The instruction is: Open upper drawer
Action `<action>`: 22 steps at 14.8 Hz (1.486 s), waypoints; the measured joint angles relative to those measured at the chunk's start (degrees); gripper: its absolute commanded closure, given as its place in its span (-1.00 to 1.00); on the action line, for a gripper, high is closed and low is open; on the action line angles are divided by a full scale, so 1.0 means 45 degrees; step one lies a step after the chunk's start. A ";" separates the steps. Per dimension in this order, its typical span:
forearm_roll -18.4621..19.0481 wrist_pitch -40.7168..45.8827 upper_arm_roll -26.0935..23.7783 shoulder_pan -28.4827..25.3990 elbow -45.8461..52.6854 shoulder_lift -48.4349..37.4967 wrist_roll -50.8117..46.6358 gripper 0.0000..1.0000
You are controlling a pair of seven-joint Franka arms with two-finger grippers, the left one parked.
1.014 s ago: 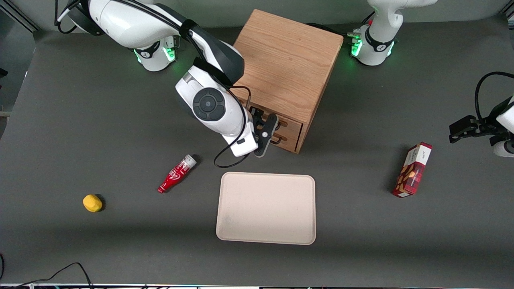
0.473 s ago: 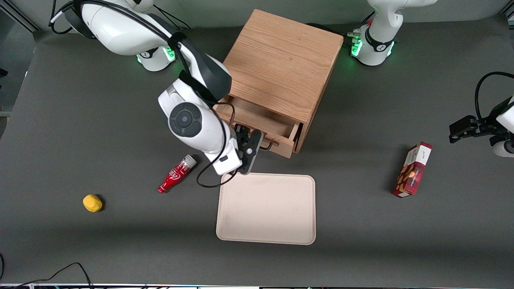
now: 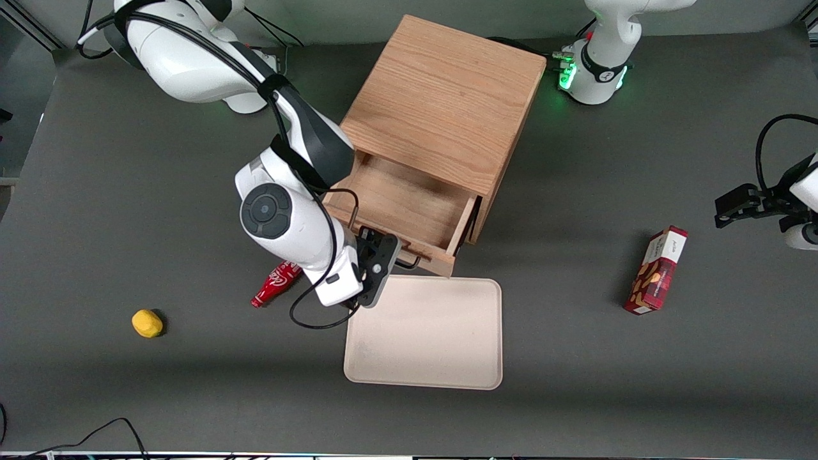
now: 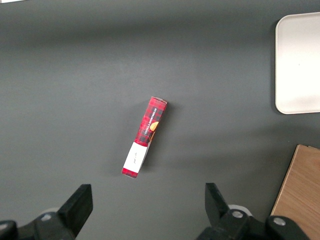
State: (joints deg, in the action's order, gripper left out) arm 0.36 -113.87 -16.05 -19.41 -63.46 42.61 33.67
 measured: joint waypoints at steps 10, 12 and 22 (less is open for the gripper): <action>-0.0242 -0.0626 0.0782 0.0263 0.0465 0.0017 0.0248 -1.00; -0.0955 -0.0379 0.0782 0.0538 0.0726 -0.0115 0.0247 -1.00; -0.0783 0.3519 0.1561 0.4211 -0.0581 -0.4491 -0.2548 -1.00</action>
State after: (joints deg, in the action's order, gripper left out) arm -3.16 -98.03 -9.03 -0.46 -66.08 22.40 22.20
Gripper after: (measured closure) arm 0.000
